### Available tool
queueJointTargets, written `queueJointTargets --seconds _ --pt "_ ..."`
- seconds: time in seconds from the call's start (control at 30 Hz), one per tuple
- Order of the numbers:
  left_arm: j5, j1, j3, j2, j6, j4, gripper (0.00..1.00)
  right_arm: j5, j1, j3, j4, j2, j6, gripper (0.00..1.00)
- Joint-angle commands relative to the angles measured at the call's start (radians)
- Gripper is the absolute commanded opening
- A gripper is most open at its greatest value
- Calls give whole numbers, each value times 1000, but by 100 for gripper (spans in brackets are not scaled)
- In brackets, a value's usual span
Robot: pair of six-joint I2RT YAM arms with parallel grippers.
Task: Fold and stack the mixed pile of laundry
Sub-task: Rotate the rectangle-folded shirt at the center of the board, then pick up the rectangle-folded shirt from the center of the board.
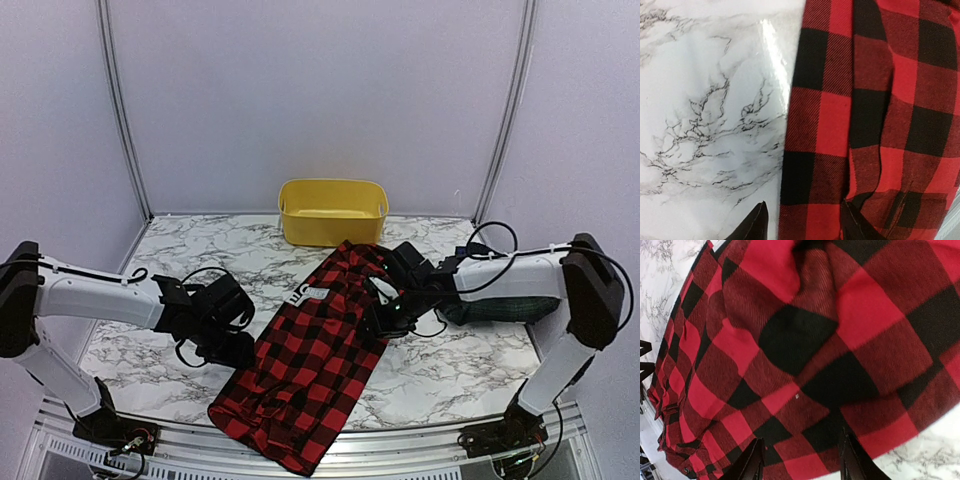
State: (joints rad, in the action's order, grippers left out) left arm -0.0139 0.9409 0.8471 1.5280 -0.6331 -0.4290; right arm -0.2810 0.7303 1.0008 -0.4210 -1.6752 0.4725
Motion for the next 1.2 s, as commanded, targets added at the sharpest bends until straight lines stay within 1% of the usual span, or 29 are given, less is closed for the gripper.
queueJointTargets --seconds 0.0,0.07,0.13,0.23,0.33,0.37,0.43,0.53,0.7,0.8,0.87,0.9,0.97,1.07,1.17 --pt "8 -5 -83 -8 -44 -48 51 22 -5 -103 56 120 129 48" --pt "60 -3 -117 -11 -45 -34 50 15 -7 -154 89 118 139 48" --pt "94 2 -146 -43 -43 -23 49 3 -6 -152 77 102 129 48" --pt "146 2 -193 -150 -66 -21 50 -16 40 -171 74 193 173 48" --pt "208 -1 -249 -251 -121 -24 50 -88 123 -241 123 310 307 50" --pt "224 -1 -266 -275 -138 -25 51 -93 166 -262 140 344 373 50" --pt "253 -1 -292 -316 -156 -25 53 -82 267 -279 164 362 450 52" --pt "274 -1 -320 -358 -180 -29 56 -89 383 -307 224 344 545 54" --pt "313 -1 -355 -390 -229 -29 56 -96 563 -275 260 230 572 56" --pt "326 0 -381 -419 -270 -27 57 -109 592 -204 208 179 530 57" --pt "322 -10 -395 -432 -278 -27 58 -82 587 -170 175 178 502 64" --pt "329 -21 -398 -434 -287 -33 58 -97 587 -170 180 171 516 65" --pt "338 -33 -402 -437 -298 -27 58 -106 636 -192 232 168 587 65" --pt "312 -34 -420 -446 -271 -23 58 -41 684 -221 311 160 683 65" --pt "351 -40 -435 -437 -267 2 56 23 706 -211 377 116 774 65"
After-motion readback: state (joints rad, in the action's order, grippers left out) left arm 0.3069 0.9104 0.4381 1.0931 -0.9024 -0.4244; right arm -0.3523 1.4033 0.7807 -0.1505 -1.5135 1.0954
